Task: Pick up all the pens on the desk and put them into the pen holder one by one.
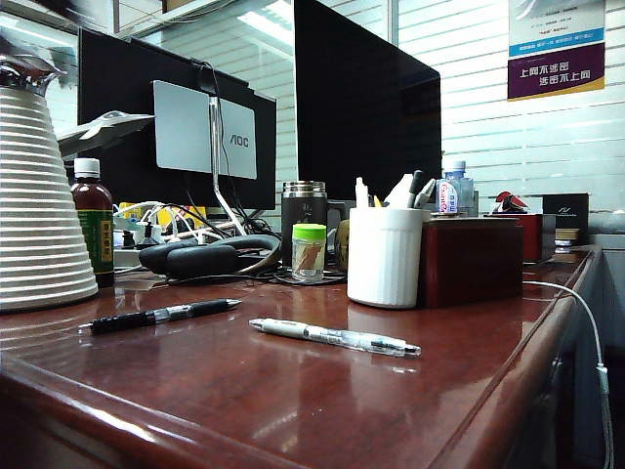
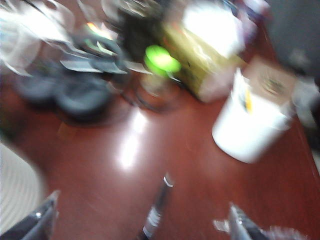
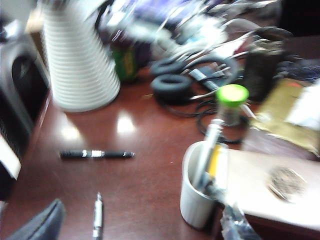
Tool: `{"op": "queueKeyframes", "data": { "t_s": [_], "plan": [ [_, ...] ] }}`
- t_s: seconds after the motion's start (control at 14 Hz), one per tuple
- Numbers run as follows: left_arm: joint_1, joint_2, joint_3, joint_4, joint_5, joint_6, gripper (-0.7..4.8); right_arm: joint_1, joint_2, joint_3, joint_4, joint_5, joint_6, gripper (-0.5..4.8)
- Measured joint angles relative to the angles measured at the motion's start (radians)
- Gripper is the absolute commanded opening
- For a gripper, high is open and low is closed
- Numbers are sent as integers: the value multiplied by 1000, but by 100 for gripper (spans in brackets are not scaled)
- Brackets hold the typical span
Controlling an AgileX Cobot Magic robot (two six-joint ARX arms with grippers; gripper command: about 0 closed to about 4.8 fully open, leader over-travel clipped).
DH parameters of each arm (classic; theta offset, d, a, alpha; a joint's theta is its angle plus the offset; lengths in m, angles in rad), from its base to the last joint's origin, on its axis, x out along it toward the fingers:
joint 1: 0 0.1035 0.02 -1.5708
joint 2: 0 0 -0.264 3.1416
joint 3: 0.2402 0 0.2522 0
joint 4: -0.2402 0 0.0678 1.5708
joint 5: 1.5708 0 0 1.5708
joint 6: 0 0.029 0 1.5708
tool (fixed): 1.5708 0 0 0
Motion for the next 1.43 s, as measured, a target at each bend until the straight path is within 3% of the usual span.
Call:
{"op": "queueKeyframes", "data": {
  "t_s": [0.14, 0.29, 0.43, 0.64, 0.86, 1.14, 1.43],
  "plan": [
    [-114, 63, 0, -17, -114, 3, 479, 161, 88, 4, 7, 154, -98, 393],
    [-121, 102, 0, -68, -172, 7, 479, 258, 174, 5, 0, 211, -114, 294],
    [-123, 154, 0, -152, -218, 8, 479, 357, 329, 57, -93, 279, -124, 296],
    [-122, 254, 0, -210, -251, 23, 479, 399, 595, 246, -286, 310, -172, 322],
    [-122, 289, 0, -215, -238, 26, 479, 434, 707, 346, -349, 305, -205, 342],
    [-122, 289, 0, -216, -253, 26, 479, 484, 781, 355, -369, 312, -213, 366],
    [-122, 289, 0, -220, -253, 26, 479, 516, 865, 353, -381, 453, -221, 365]
  ]
}}
